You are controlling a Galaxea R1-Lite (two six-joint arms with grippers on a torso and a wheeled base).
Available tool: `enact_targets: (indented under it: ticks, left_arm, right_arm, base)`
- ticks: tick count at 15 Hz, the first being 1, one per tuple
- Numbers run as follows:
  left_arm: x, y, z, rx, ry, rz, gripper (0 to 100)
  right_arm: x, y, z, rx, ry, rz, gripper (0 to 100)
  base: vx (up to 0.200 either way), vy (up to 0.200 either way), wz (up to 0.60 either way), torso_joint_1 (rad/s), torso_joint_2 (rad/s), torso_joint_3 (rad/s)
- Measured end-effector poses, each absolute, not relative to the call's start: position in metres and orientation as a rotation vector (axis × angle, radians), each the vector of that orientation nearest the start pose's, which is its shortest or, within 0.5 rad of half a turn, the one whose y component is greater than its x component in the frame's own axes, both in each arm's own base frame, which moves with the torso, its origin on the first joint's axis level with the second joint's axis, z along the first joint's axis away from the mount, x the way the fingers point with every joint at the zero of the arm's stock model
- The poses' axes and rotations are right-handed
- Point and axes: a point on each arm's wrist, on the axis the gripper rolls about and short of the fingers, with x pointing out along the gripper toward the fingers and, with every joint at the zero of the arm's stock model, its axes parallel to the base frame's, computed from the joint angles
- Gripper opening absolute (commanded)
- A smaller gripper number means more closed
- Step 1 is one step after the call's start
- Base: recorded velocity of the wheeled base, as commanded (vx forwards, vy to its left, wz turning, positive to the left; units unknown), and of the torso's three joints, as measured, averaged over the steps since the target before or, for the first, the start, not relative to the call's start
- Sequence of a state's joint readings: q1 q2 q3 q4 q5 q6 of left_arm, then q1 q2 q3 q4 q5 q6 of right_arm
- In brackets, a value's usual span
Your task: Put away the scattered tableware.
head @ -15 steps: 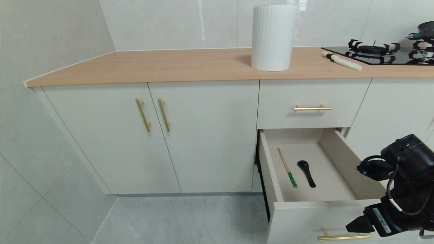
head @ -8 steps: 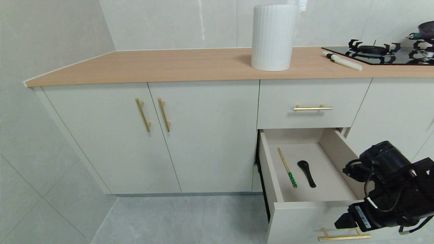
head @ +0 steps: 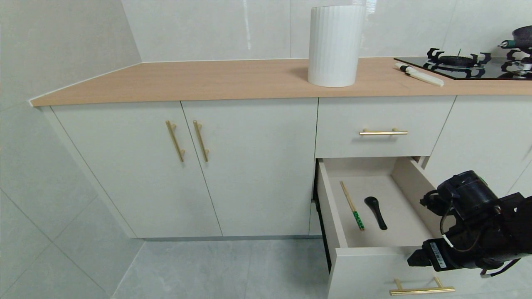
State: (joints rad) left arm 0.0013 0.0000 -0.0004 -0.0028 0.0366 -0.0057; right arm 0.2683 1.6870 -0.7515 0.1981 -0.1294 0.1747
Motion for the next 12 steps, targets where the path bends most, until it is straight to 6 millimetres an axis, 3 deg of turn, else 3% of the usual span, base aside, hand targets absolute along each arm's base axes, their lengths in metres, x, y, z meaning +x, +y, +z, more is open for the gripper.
enact_targets:
  ticks: [5,12]
  left_arm:
    - [-0.023,0.001,0.076,-0.006,-0.002,0.038,100]
    - [-0.023,0.001,0.076,-0.006,-0.003,0.038,100]
  right_arm:
    - [0.257,0.047,0.113,-0.017,1.03,-0.03,100]
    - [0.307,0.054,0.118,-0.017,0.973,-0.026,100]
  base:
    - [0.0,0.0,0.0,0.0,0.0,0.0]
    - [0.0,0.0,0.0,0.0,0.0,0.0]
